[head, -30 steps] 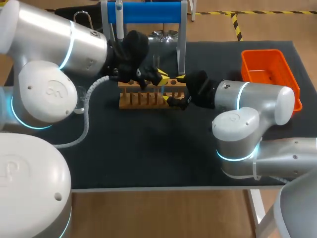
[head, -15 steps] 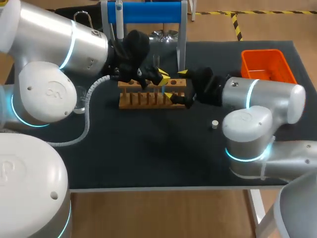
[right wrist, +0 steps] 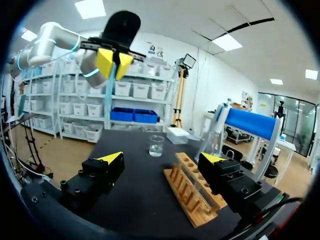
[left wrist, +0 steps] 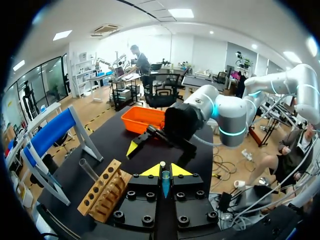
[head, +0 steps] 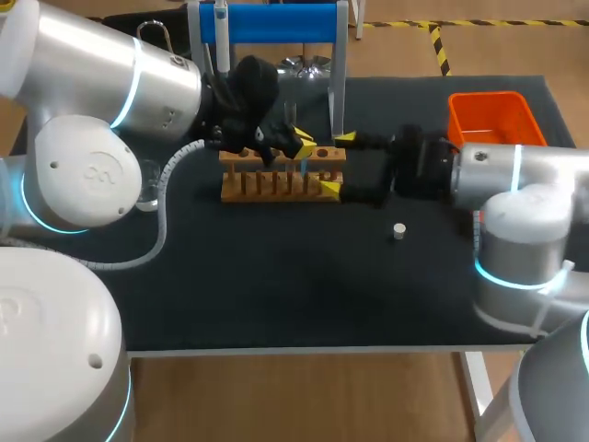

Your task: Invert the test tube, pick up the pipette, mount the tip to pipette, aspirate from beaker and dispense into the tube, eject the tip, return the pipette, and cap with the stopper.

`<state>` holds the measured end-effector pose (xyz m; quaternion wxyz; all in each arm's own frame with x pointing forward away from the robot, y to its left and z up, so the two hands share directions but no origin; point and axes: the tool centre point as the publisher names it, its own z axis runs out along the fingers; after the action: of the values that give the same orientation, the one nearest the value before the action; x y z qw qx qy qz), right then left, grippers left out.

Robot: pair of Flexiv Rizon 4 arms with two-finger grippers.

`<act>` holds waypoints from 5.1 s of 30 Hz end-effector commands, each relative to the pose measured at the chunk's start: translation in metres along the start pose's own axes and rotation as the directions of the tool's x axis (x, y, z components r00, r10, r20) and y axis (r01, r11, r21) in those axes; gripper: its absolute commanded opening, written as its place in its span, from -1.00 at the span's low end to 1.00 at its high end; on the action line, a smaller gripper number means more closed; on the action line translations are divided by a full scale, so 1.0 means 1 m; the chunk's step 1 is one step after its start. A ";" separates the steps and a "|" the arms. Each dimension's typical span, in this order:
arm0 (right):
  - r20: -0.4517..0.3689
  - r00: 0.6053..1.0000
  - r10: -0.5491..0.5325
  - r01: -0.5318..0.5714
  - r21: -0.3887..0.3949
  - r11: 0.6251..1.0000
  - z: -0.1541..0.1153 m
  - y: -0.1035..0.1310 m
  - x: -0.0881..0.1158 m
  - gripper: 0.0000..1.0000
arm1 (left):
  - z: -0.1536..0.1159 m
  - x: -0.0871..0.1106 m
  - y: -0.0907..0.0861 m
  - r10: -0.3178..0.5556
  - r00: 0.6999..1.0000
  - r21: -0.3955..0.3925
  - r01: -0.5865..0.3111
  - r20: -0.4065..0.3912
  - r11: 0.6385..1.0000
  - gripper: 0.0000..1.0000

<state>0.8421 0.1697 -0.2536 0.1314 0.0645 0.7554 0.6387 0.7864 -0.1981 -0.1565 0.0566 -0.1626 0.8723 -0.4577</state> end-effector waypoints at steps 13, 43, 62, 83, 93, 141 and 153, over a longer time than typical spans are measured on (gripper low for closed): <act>-0.151 0.988 0.038 -0.065 -0.177 0.982 -0.060 0.039 0.035 1.00 | -0.001 0.000 0.000 -0.001 1.000 -0.003 0.001 0.000 1.000 -1.00; -0.215 0.975 0.058 -0.097 -0.178 0.979 -0.026 0.060 0.069 1.00 | -0.006 0.004 -0.001 0.085 0.995 0.017 -0.086 0.053 0.996 -1.00; -0.286 0.956 0.064 -0.112 -0.152 0.982 0.003 0.065 0.064 1.00 | -0.005 0.004 -0.001 0.091 0.995 0.016 -0.092 0.043 0.996 -1.00; -0.352 0.934 0.057 -0.118 -0.153 0.981 0.026 0.076 0.067 0.82 | -0.005 0.004 -0.001 0.091 0.995 0.016 -0.092 0.043 0.996 -1.00; -0.369 0.928 0.057 -0.123 -0.156 0.980 0.033 0.080 0.069 0.27 | -0.005 0.004 -0.001 0.091 0.995 0.016 -0.092 0.043 0.996 -1.00; -0.388 0.920 0.055 -0.130 -0.169 0.977 0.027 0.080 0.071 -1.00 | -0.005 0.004 -0.001 0.091 0.995 0.016 -0.092 0.043 0.996 -1.00; -0.390 0.920 0.030 -0.101 -0.165 0.981 -0.005 0.073 0.066 -1.00 | -0.005 0.004 -0.001 0.091 0.995 0.016 -0.092 0.043 0.996 1.00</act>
<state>0.7768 0.2161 -0.1911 -0.0359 -0.0482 0.7014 0.7102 0.7815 -0.1982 -0.1529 0.0993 -0.1335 0.8730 -0.4584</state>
